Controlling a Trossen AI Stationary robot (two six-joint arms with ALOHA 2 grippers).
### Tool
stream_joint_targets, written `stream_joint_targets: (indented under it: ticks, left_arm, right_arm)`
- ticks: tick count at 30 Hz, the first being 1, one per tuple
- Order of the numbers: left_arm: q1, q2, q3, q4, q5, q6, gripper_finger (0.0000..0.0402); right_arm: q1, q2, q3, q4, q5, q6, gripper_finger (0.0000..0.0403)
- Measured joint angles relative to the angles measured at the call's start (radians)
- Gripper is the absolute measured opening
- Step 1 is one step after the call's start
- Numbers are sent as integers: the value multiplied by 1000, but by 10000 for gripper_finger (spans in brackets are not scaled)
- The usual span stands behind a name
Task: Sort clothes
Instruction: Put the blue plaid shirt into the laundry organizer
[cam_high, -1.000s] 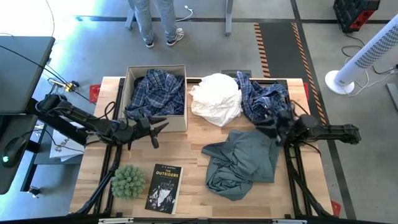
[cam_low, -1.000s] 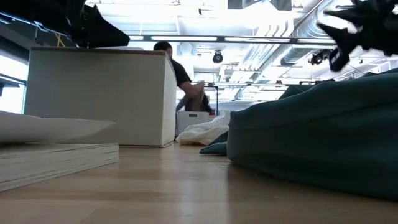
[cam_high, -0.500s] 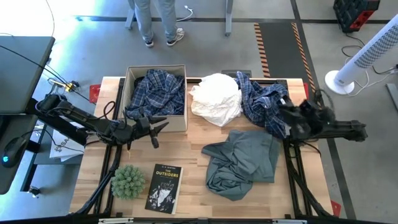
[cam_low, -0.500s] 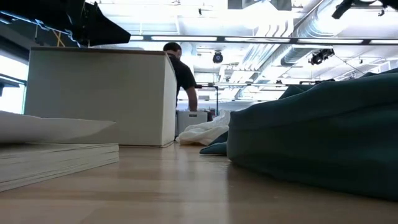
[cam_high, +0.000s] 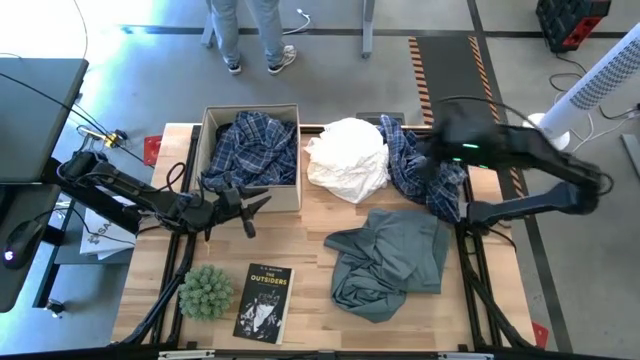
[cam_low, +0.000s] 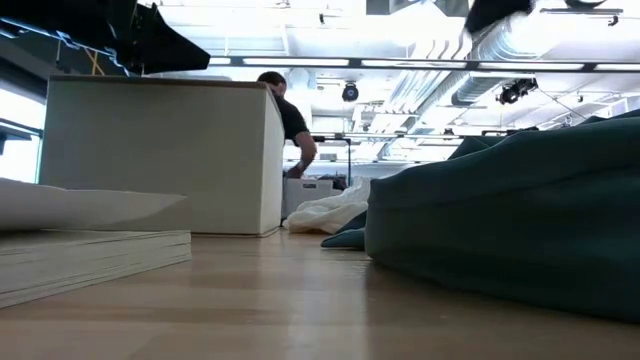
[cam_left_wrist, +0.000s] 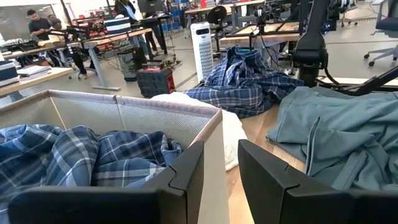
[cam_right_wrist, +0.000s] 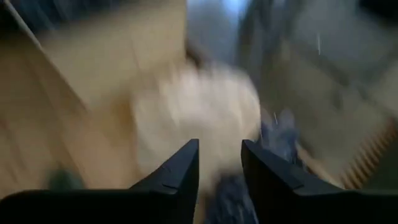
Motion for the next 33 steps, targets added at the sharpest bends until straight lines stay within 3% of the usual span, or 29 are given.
stream_joint_targets:
  ticks: [4,9,14,20,23,26,33]
  left_arm:
    - [0,0,0,-1,0,-7,94]
    - [0,0,0,-6,1,-10,94]
    - [0,0,0,-14,16,-29,94]
    - [0,0,0,-18,31,-42,94]
    - [0,0,1,-17,31,-52,94]
    - [0,0,1,-10,31,-53,94]
    - [0,0,1,0,31,-54,94]
  right_arm:
    - [-144,222,58,-224,-131,-31,169]
    - [-311,400,-21,-267,-304,-114,251]
    - [-422,498,-181,-176,-273,-137,315]
    - [-486,575,-407,86,-304,-117,324]
    - [-494,614,-494,209,-319,-102,306]
    - [-496,641,-529,266,-347,-104,257]
    - [-497,583,-468,212,-320,-108,39]
